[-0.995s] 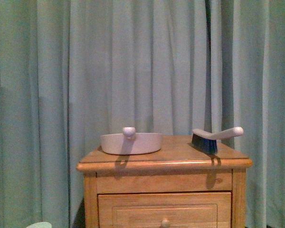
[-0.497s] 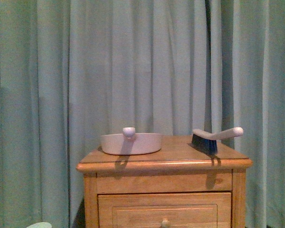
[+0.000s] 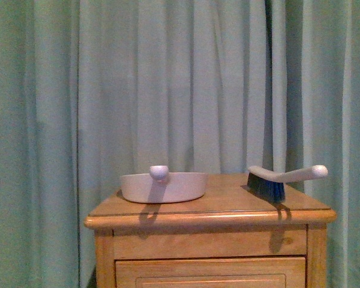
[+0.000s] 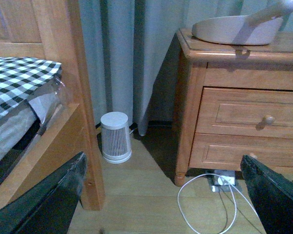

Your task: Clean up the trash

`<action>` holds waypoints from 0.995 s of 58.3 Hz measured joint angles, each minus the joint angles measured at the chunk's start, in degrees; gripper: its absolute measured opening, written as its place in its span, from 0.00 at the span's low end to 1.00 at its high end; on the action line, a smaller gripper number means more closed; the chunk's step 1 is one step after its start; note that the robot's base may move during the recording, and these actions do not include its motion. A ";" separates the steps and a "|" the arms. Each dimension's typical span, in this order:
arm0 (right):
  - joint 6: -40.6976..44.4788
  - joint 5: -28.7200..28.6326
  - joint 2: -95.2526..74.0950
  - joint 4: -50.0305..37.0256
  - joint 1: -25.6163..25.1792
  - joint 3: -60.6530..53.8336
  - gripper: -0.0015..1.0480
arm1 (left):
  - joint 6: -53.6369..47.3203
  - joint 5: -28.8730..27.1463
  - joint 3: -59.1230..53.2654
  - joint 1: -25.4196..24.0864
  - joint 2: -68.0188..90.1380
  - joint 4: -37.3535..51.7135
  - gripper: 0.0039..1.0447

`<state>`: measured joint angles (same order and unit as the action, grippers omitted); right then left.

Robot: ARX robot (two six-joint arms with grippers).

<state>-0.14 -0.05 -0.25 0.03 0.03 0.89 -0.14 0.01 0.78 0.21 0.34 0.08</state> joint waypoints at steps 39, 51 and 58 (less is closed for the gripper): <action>0.00 -0.02 0.02 0.00 0.00 0.00 0.93 | 0.00 0.00 0.00 0.00 -0.04 -0.02 0.93; 0.02 0.00 0.02 0.00 0.00 0.00 0.93 | 0.02 -0.02 0.00 0.00 -0.07 -0.04 0.93; 0.00 0.00 0.00 -0.02 0.00 0.00 0.93 | 0.00 -0.02 0.00 0.00 -0.07 -0.04 0.93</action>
<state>-0.14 -0.05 -0.25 0.01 0.03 0.89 -0.14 -0.01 0.78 0.21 0.27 0.03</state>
